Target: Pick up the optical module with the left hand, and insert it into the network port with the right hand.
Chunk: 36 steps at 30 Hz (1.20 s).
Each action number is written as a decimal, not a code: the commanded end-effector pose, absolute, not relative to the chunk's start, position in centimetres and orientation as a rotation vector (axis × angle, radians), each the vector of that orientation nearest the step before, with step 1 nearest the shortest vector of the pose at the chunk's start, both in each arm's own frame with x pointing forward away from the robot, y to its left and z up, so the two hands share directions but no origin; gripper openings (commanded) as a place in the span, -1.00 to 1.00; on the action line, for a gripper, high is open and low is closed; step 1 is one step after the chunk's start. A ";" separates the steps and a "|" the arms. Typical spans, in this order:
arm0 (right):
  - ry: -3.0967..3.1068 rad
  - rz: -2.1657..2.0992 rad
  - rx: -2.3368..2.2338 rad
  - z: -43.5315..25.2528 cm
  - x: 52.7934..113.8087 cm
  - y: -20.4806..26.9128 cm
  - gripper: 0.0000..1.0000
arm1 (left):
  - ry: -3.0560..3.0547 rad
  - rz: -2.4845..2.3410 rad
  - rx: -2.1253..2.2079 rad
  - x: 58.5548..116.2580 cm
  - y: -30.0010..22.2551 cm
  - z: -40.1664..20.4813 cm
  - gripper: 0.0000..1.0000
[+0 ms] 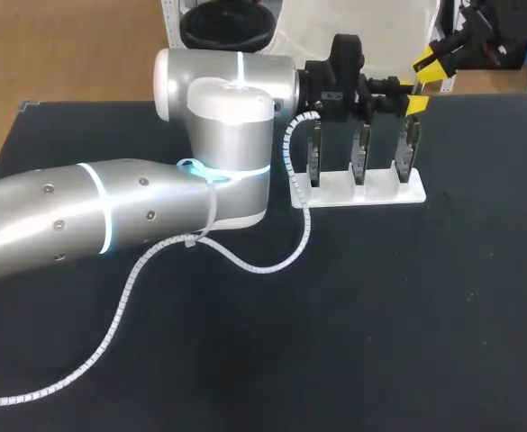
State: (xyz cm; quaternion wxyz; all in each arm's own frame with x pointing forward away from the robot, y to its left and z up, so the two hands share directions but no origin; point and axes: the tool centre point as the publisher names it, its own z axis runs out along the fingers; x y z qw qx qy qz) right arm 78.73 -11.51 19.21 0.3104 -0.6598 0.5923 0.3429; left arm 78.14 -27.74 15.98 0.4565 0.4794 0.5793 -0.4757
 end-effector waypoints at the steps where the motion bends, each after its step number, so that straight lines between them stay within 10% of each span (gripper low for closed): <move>1: 1.564 0.896 -1.738 19.2 78.3 -11.6 -1.00 | 1.431 -1.172 1.184 78.3 -27.8 16.0 1.00; 36: 1.557 0.880 -1.722 19.2 78.5 -11.5 -1.00 | 1.647 -1.031 1.400 78.4 -24.8 17.1 1.00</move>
